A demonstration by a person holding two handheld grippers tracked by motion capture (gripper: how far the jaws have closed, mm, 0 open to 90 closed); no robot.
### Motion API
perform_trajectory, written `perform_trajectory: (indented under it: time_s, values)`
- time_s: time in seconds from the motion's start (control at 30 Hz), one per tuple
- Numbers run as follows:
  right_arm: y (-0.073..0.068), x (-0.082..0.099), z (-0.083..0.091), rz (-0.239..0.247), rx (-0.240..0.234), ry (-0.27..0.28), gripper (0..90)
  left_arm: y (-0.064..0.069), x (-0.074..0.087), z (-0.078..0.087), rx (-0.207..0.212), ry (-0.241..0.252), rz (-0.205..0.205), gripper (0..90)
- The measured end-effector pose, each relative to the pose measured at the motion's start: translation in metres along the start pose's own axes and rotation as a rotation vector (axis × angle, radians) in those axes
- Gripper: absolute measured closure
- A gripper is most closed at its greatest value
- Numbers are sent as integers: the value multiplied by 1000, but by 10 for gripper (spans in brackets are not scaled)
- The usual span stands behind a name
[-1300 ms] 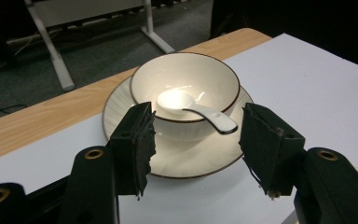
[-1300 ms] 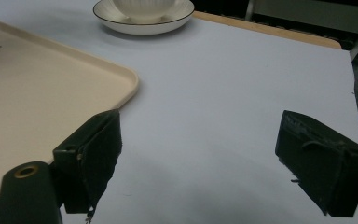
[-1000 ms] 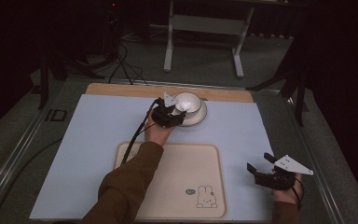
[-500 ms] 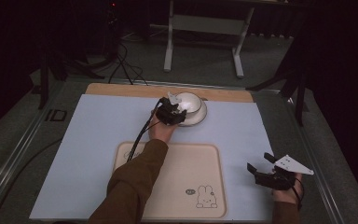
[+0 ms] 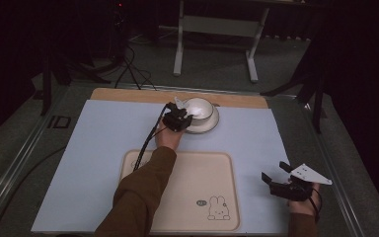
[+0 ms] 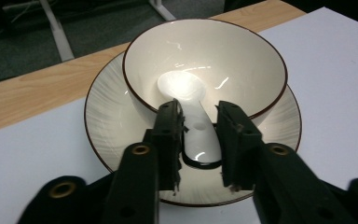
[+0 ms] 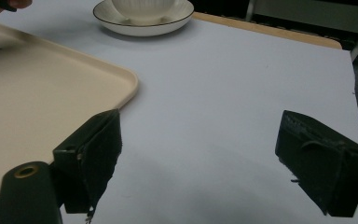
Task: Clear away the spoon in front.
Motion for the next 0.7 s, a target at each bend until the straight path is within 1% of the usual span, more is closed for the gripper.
perform_trajectory:
  time_s: [0.13,0.3,0.37,0.6,0.7]
  values:
    - [0,0,0,0,0,0,142,0,0,0,1,1,7,723]
    - [0,0,0,0,1,1,142,0,-1,1,-4,-2,6,733]
    - [0,0,0,0,1,0,142,1,-2,3,-8,4,7,735]
    - [1,0,0,1,2,1,142,2,-9,10,-9,39,44,739]
    - [1,0,0,0,2,1,142,3,-12,14,-7,52,46,739]
Point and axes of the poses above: each handheld gripper's, and its own axes: z roughly backward along the jaws, x roughly out of its underside, y roughly to its right, the point moved 6 cm from there along -z, roughly forward along the jaws, and after that the axes turned 9 degrees about -z, right-handed, at the moved point
